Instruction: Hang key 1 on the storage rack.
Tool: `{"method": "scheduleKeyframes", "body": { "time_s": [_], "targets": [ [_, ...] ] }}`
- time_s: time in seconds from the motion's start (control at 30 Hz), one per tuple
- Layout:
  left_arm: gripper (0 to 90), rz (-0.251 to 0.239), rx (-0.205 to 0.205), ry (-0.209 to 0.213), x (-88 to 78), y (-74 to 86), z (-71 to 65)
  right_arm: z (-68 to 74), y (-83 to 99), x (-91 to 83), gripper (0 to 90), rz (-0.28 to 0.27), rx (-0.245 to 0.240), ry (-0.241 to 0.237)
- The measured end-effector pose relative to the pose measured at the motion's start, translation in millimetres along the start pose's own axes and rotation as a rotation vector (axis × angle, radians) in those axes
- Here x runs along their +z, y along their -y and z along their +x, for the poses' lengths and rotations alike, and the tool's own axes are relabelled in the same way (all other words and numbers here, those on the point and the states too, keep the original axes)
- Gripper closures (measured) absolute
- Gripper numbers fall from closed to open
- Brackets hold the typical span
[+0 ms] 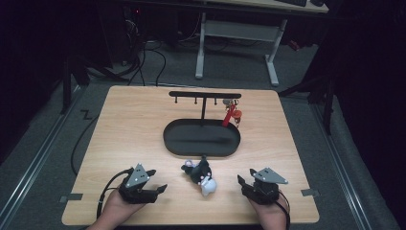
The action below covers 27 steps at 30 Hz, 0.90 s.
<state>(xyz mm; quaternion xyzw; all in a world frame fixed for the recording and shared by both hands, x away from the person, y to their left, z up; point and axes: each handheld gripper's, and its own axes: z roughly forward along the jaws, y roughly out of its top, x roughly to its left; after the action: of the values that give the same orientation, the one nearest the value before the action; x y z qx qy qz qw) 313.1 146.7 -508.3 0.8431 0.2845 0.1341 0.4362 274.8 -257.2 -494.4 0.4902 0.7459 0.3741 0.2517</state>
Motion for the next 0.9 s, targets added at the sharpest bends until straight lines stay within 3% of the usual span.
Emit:
{"method": "scheduleKeyframes", "body": {
  "time_s": [0.07, 0.1, 0.13, 0.23, 0.3, 0.37, 0.4, 0.43, 0.5, 0.57, 0.8, 0.83, 0.87, 0.9],
  "targets": [
    [41.6, -0.001, -0.013, 0.013, 1.4, -0.9, -0.6, -0.8, 2.3, -1.8, 44.4, 0.0, 0.011, -0.012],
    [46.2, -0.001, -0.044, 0.051, 7.5, -6.6, 0.0, 0.3, 8.1, -6.1, 45.0, -0.01, -0.01, 0.02],
    [54.8, 0.004, -0.05, 0.059, 11.2, -11.3, 0.4, 0.6, 9.9, -8.7, 45.5, -0.026, -0.016, 0.042],
    [77.5, 0.015, -0.045, 0.036, 20.2, -20.7, -1.6, -0.5, 6.3, -11.2, 45.0, -0.066, 0.002, 0.055],
    [85.0, 0.05, -0.04, 0.026, 40.0, -30.6, -9.0, -1.1, 4.3, -8.7, 45.1, -0.076, 0.003, 0.047],
    [87.3, 0.072, -0.049, 0.031, 55.5, -33.5, -16.8, -0.6, 4.4, -5.8, 45.1, -0.082, 0.021, 0.024],
    [87.6, 0.072, -0.049, 0.031, 55.5, -33.5, -16.8, -0.6, 4.4, -5.8, 45.1, -0.082, 0.021, 0.024],
    [87.5, 0.102, -0.037, 0.037, 70.9, -36.6, -27.9, 0.7, 4.7, -3.1, 45.1, -0.079, 0.016, 0.007],
    [86.6, 0.119, -0.023, 0.03, 82.4, -41.2, -38.1, 2.1, 4.8, -1.6, 45.1, -0.075, 0.008, -0.005],
    [86.9, 0.125, -0.024, 0.054, 91.2, -46.9, -44.2, 2.9, 4.5, -1.4, 45.1, -0.076, 0.005, -0.015],
    [88.1, 0.148, 0.012, 0.076, 115.4, -68.2, -64.3, -0.1, 4.8, -7.5, 45.0, -0.087, -0.005, -0.008],
    [88.1, 0.151, 0.03, 0.093, 122.6, -76.0, -74.1, -2.1, 5.1, -8.5, 44.9, -0.091, 0.003, -0.007],
    [88.0, 0.151, 0.03, 0.093, 122.6, -76.0, -74.1, -2.1, 5.1, -8.5, 44.9, -0.091, 0.003, -0.007],
    [88.1, 0.151, 0.054, 0.109, 128.8, -82.1, -85.6, -7.2, 5.5, -10.7, 44.5, -0.097, 0.015, 0.005]
  ]
}}
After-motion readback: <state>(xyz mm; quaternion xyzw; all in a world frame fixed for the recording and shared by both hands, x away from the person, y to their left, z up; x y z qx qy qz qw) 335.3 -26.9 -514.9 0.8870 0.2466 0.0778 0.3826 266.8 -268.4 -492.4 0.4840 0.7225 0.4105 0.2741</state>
